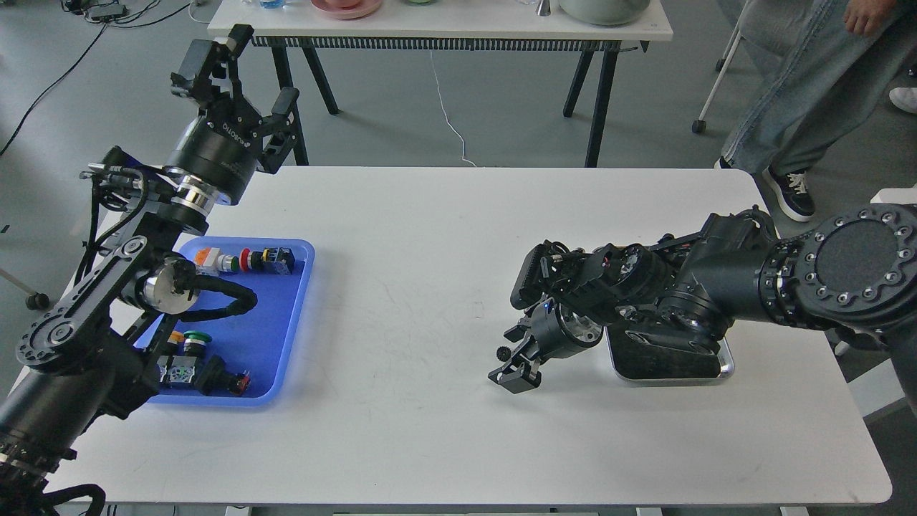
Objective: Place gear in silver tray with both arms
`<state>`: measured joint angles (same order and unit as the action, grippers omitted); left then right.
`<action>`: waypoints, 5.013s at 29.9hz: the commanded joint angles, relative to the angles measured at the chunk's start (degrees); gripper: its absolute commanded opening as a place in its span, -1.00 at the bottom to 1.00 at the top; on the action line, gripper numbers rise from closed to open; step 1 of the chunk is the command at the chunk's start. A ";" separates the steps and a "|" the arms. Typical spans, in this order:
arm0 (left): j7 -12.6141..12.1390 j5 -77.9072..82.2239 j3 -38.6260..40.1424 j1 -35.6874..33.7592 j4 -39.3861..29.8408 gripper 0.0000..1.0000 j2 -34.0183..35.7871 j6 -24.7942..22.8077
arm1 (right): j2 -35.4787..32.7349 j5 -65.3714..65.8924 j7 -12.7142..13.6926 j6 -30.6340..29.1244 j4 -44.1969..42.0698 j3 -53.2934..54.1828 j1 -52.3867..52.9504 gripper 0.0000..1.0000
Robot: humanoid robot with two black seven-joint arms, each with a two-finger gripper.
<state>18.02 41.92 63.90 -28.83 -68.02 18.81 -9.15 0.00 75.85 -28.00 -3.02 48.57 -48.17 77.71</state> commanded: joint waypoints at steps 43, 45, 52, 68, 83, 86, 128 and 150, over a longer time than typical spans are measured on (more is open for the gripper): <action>0.00 0.00 1.05 0.00 0.08 0.99 0.00 -0.26 | 0.00 0.09 0.00 2.14 -2.25 -1.04 -1.42 -0.74; 0.00 0.00 1.05 0.00 0.08 0.99 0.00 -0.26 | 0.00 0.09 0.00 2.14 -2.25 -1.31 -1.33 -0.80; 0.00 0.00 1.14 0.00 0.08 0.99 0.00 -0.26 | 0.00 0.00 0.00 2.14 -2.16 -1.31 -0.63 -0.88; 0.00 0.00 0.97 0.00 0.08 0.99 -0.88 -0.26 | -12.90 1.49 0.00 2.32 12.33 -1.13 13.69 -0.87; 0.00 0.53 0.26 0.00 0.08 0.99 -2.63 -0.35 | -34.02 9.84 0.00 3.02 6.28 -1.40 5.00 -0.86; 0.00 0.53 0.26 0.00 0.08 0.99 -2.72 -0.35 | -33.05 9.76 0.00 4.78 2.33 -1.22 1.93 -0.86; 0.00 0.53 1.05 0.00 0.08 0.99 -3.25 -0.35 | -29.26 -13.15 0.00 4.96 -5.35 21.59 -8.36 0.96; -5.71 8.97 1.05 3.08 3.33 0.99 -7.65 1.14 | -23.29 -77.52 0.00 4.87 1.88 69.43 -31.21 0.98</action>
<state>14.32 50.56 64.78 -26.07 -66.03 11.25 -9.48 -23.95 0.00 -28.02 1.96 50.35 17.92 48.96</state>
